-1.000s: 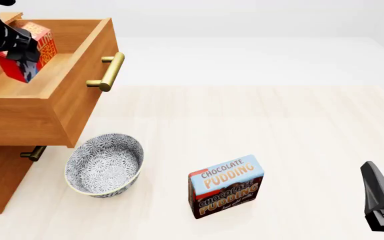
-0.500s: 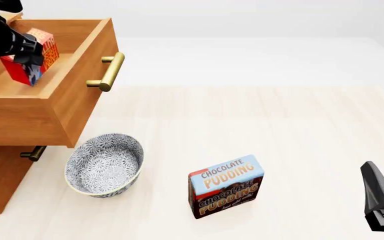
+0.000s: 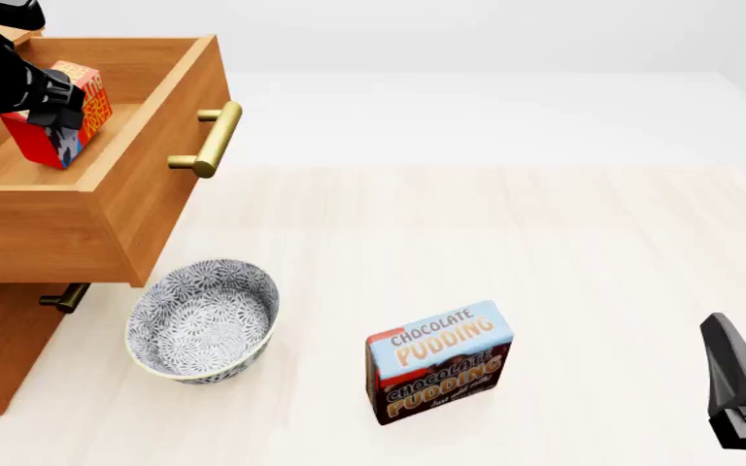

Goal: Put the butter at the back in the top drawer of the cabinet and close it.

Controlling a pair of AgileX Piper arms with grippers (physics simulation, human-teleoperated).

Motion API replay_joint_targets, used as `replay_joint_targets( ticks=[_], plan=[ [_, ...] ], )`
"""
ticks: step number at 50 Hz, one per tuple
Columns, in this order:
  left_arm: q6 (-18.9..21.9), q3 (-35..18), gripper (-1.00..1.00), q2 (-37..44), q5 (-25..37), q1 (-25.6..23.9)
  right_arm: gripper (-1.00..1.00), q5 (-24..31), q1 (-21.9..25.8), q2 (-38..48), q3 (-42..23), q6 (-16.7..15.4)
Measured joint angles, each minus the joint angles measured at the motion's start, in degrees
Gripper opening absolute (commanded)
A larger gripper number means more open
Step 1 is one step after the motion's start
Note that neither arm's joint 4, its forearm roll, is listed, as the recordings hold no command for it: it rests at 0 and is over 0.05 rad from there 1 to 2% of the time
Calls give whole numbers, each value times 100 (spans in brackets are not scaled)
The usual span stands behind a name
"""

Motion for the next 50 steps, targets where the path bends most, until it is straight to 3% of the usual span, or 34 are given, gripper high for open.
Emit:
replay_joint_targets(
  ticks=[14,15,50],
  plan=[
    [-91,-22,-100,30,-26,-30,100,0,0,0,0,0],
    [-106,-32,100,40,-25,-38,100,0,0,0,0,0],
    [-168,-498,100,-308,319,-374,100,0,0,0,0,0]
  ],
)
